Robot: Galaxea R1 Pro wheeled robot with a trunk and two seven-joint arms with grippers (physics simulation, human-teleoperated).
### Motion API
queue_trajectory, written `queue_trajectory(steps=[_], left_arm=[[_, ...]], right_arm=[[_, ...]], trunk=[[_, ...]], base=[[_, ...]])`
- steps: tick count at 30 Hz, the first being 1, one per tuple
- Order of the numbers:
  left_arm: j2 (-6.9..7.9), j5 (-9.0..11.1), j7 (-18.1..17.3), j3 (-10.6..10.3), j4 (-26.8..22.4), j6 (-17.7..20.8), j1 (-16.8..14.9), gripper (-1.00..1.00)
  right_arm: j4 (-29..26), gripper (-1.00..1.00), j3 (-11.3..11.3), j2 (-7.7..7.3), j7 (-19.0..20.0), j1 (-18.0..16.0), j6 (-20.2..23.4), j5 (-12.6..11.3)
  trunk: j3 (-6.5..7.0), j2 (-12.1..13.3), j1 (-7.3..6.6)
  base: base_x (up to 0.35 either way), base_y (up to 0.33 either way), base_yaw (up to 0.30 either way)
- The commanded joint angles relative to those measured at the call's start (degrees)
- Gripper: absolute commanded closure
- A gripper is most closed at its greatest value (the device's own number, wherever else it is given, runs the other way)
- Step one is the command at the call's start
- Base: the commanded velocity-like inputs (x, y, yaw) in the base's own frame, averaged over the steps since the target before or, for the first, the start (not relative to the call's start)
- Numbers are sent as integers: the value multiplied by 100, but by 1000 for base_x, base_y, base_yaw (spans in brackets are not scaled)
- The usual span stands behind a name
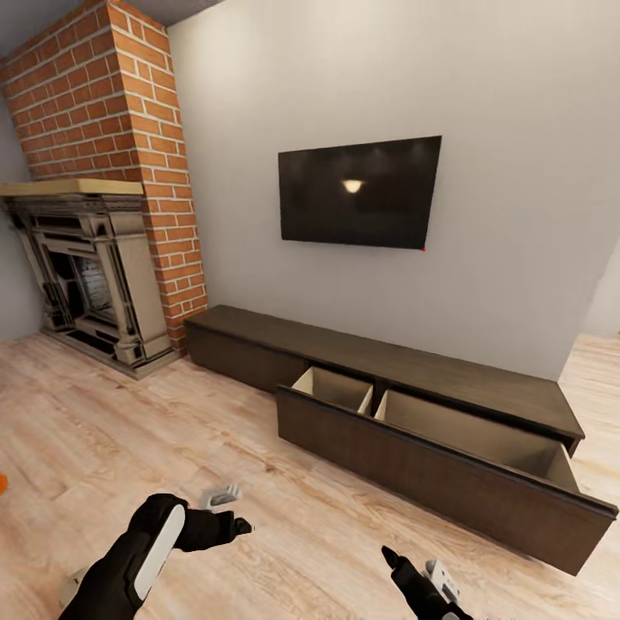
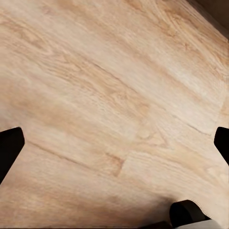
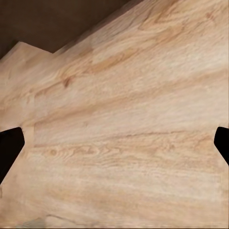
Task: Place each of the two pumpkins and all three candles from the living room inside a cabinet in the living room (use any cabinet), then make sure every cabinet is closed, and position the cauldron so it is next to a table in the living room.
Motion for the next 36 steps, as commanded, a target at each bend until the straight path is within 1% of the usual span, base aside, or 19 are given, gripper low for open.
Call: queue_trajectory(steps=[1,13,19,22,26,28,31,33,36], left_arm=[[1,-54,-51,-8,-1,12,-4,-100],[-17,-56,-51,-20,27,12,-4,-100],[-8,-62,-51,-11,20,10,-4,-100],[-8,-62,-51,-9,17,10,-4,-100],[2,-70,-51,-7,-8,5,-4,-100],[7,-70,-51,-3,-14,4,-4,-100],[9,-63,-51,-1,-18,3,-4,-100],[9,-57,-52,0,-19,3,-4,-100],[16,-55,-57,6,-20,1,-4,-100]], right_arm=[[3,-100,25,-2,26,-3,-40,-33],[3,-100,29,-2,20,-3,-81,-33],[-4,-100,29,4,6,-3,-114,-21],[-4,-100,27,6,-40,-3,-117,101],[14,-100,21,7,-131,-3,-165,354],[21,-100,21,7,-190,-3,-210,411],[24,-100,20,7,-388,-3,-261,482],[22,-100,21,7,-493,-3,-287,500],[17,-100,24,7,-547,-3,-302,512]], trunk=[[8,39,-27],[163,520,-290],[241,761,-422],[279,881,-488],[331,1041,-576],[321,1041,-576],[306,1041,-576],[296,1041,-576],[281,1041,-576]], base=[[-286,143,268],[-273,131,268],[-89,26,268],[-10,3,268],[-3,1,268],[-1,0,268],[0,0,268],[0,0,268],[0,0,268]])
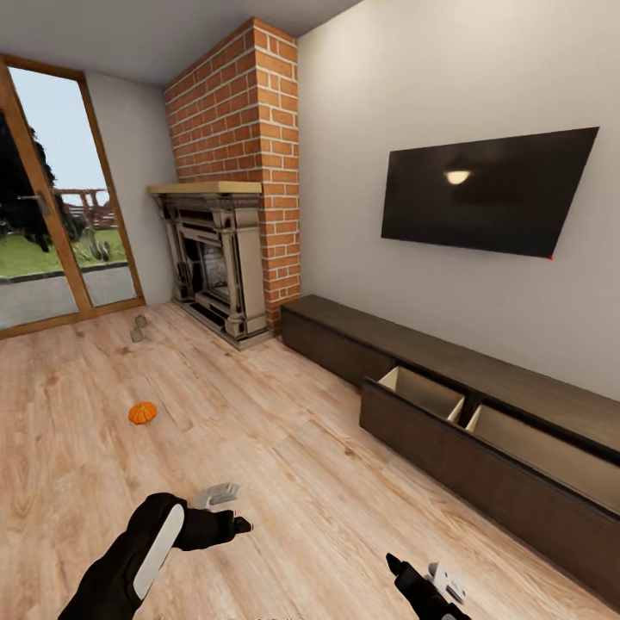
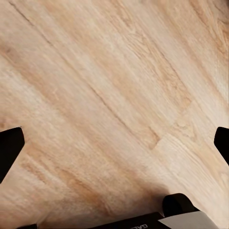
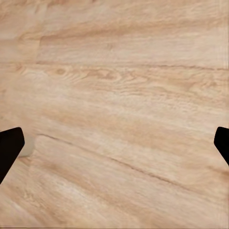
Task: Place each of the two pumpkins and all three candles from the living room inside a cabinet in the living room (use any cabinet), then make sure every cabinet is closed, and position the cauldron so it is next to a table in the living room.
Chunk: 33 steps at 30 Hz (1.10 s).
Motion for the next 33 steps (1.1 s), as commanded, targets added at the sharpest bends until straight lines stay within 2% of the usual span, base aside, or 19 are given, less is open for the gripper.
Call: queue_trajectory(steps=[1,6,11,14,20,24,26,28,33], left_arm=[[7,-58,-53,-2,-1,11,-5,-100],[13,-85,-45,27,3,5,-5,-100],[95,-85,-41,124,19,2,-5,-100],[139,-84,-38,139,25,-1,-5,-100],[160,-88,-24,149,54,-10,-5,-100],[234,-90,-15,151,60,-54,-5,-100],[269,-96,-12,147,63,-70,-5,-100],[290,-140,-11,146,67,-144,-5,-100],[290,-464,-9,145,173,-389,-5,-100]], right_arm=[[6,-100,24,-2,16,-4,-23,-43],[3,-100,37,-2,-53,-4,-28,-35],[7,-100,402,4,-246,-4,-31,203],[-4,-100,498,6,-490,-4,-29,290],[-6,-100,536,7,-714,-4,-27,320],[-11,-100,545,9,-1066,-4,-28,356],[-13,-100,545,16,-1278,-4,-28,451],[-14,-100,546,55,-1487,-4,-30,593],[-15,-100,541,131,-1840,-4,-36,832]], trunk=[[-11,-3,-1],[-36,-3,-1],[-61,-3,-1],[-77,-3,-1],[-108,-3,-1],[-130,-3,-1],[-141,-3,-1],[-152,-3,-1],[-181,-3,-1]], base=[[0,0,268],[3,65,268],[88,242,268],[178,249,268],[238,210,267],[276,160,264],[289,137,260],[295,122,256],[306,98,248]])
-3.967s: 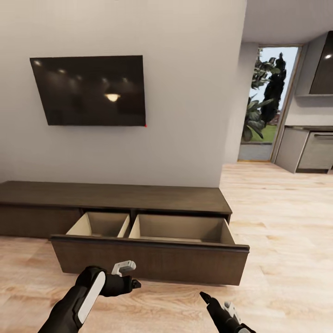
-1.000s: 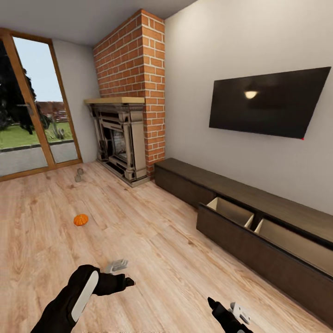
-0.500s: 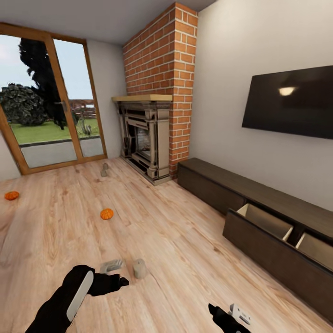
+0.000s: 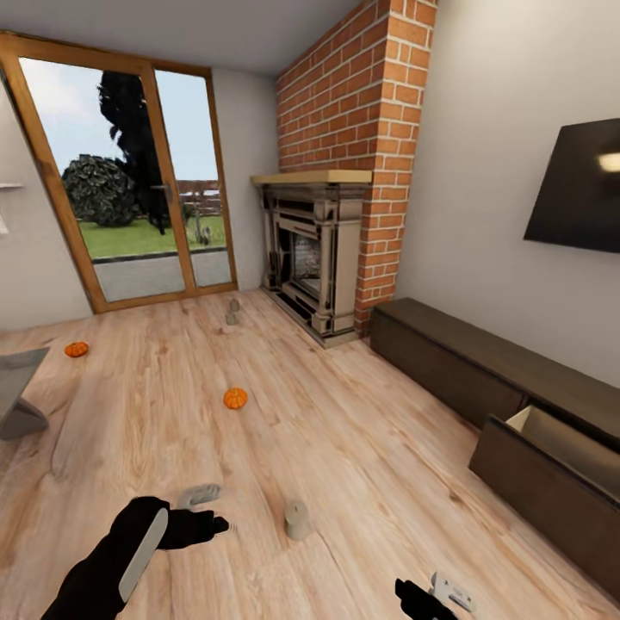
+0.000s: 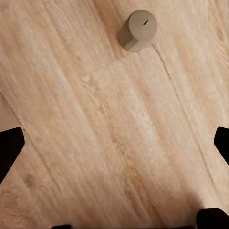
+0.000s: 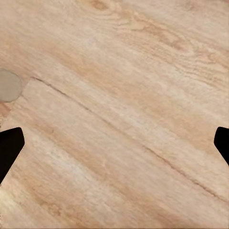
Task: Place each of the two pumpkins and all three candles from the living room inside a cabinet in the living room (use any cabinet), then make sure every cabinet is closed, and position the cauldron so it is next to a table in the living room.
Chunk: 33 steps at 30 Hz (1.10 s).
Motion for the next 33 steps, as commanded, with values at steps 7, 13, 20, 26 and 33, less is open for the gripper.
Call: queue_trajectory(steps=[7,13,20,26,33], left_arm=[[-11,-120,587,-9,41,-274,-4,-100],[-48,-101,1017,-9,51,-386,-4,-100],[-44,-99,1058,-9,51,-398,-4,-100],[-44,-91,1061,-9,52,-398,-4,-100],[-44,-100,1061,-9,49,-398,-4,-100]], right_arm=[[0,-100,47,7,-398,-2,-18,-19],[-2,-100,54,8,-596,-2,-8,6],[-2,-100,52,7,-623,-2,7,15],[-2,-100,46,6,-619,-2,75,5],[-2,-100,46,0,-624,-2,85,6]], trunk=[[-49,-2,3],[-87,-2,3],[-136,-2,3],[-183,-2,3],[-240,-2,3]], base=[[317,36,243],[320,49,238],[294,144,215],[123,244,190],[16,77,172]])
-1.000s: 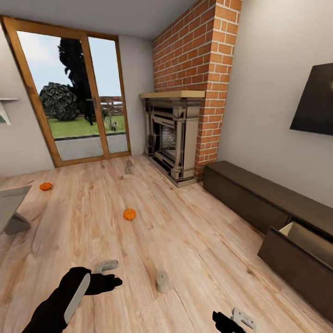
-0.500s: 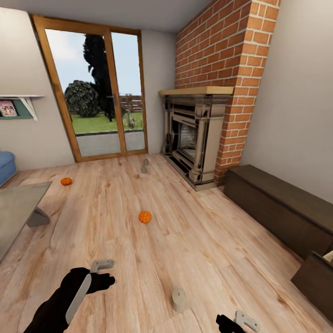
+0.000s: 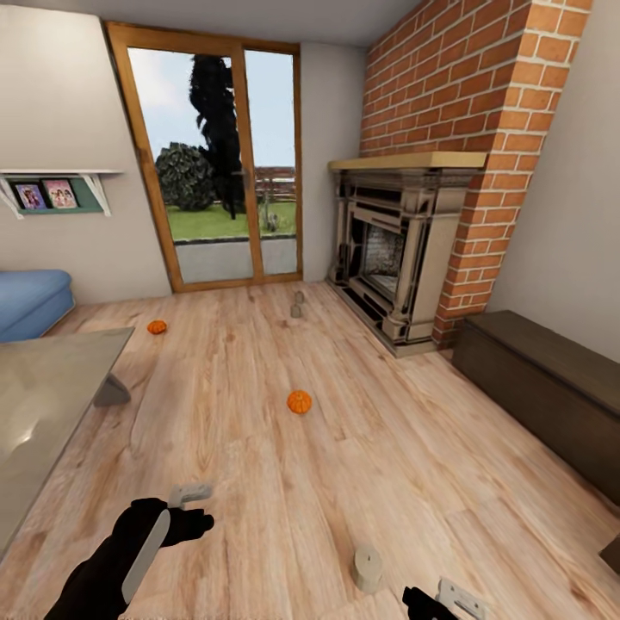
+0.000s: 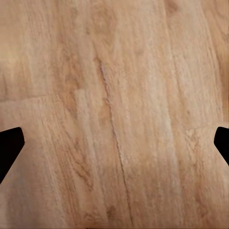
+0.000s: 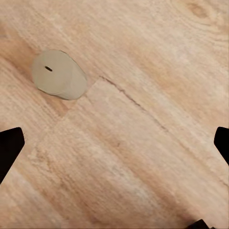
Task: Place each of the two pumpkins and all three candles from the living room inside a cabinet in the living room (use any cabinet), then make sure every cabinet is closed, and position the cauldron so it is next to a table in the living room.
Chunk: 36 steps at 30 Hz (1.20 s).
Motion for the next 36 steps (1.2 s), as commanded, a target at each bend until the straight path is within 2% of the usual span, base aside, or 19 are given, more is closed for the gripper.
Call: queue_trajectory(steps=[1,15,27,36], left_arm=[[6,56,57,-20,-3,17,-4,-100],[-3,33,57,-29,-3,17,-4,-100],[-3,27,53,-29,-5,17,-4,-100],[-3,16,48,-38,-9,17,-4,-100]], right_arm=[[-2,-100,50,-1,-27,-2,-19,-56],[2,-100,45,-1,-244,-2,-21,-56],[-10,-100,66,-1,-174,-2,-101,-48],[-11,-100,75,-1,-158,-2,-106,-47]], trunk=[[-14,-3,0],[-132,-3,0],[-224,-3,0],[-228,-3,0]], base=[[65,11,166],[188,-127,163],[285,48,141],[42,1,7]])
